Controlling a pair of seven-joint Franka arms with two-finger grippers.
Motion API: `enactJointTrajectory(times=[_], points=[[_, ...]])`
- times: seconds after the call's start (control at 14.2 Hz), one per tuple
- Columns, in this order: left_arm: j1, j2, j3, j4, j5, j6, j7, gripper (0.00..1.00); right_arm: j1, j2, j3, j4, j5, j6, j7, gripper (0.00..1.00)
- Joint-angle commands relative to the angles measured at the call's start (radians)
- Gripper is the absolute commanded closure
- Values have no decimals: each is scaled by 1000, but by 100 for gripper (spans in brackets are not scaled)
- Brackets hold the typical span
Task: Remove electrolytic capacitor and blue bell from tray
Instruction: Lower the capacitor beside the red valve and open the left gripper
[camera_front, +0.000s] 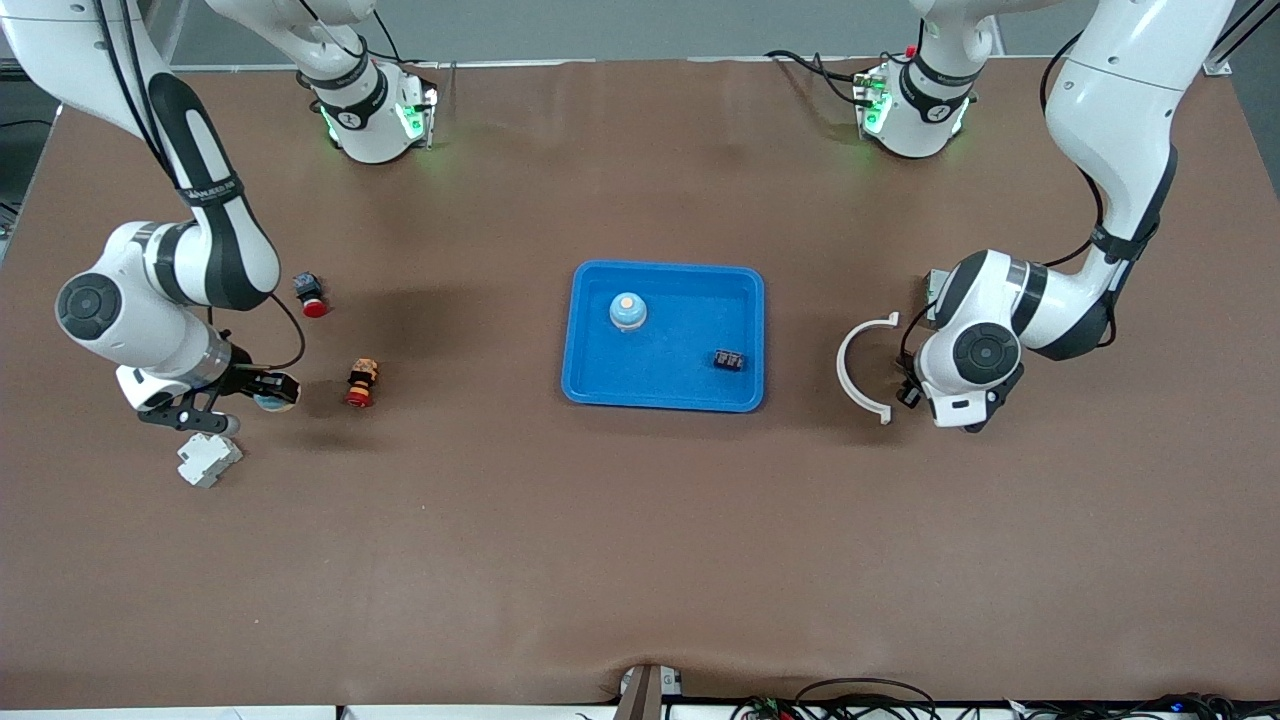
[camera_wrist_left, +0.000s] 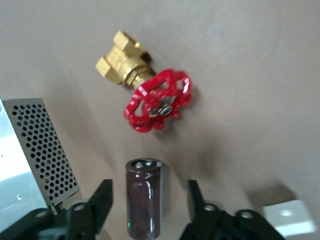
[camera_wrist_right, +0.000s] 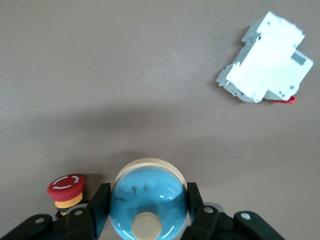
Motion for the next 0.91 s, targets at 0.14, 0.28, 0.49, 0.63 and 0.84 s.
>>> enactJointTrajectory(times=[0.14, 0.28, 0.49, 0.63, 0.84], points=[[-4, -57, -132, 78, -57, -67, -152, 0, -30, 4, 22, -41, 37, 58, -19, 100], [-21, -46, -191, 173, -60, -176, -222, 0, -31, 15, 22, -41, 49, 63, -19, 100], [-94, -11, -205, 266, -132, -215, -345, 0, -39, 52, 22, -41, 51, 104, -19, 100], [-158, 41, -202, 310, -132, -213, -448, 0, -40, 69, 23, -41, 51, 130, -19, 100], [-232, 112, -197, 355, -124, -200, -566, 0, -48, 79, 23, -41, 51, 138, -19, 100]])
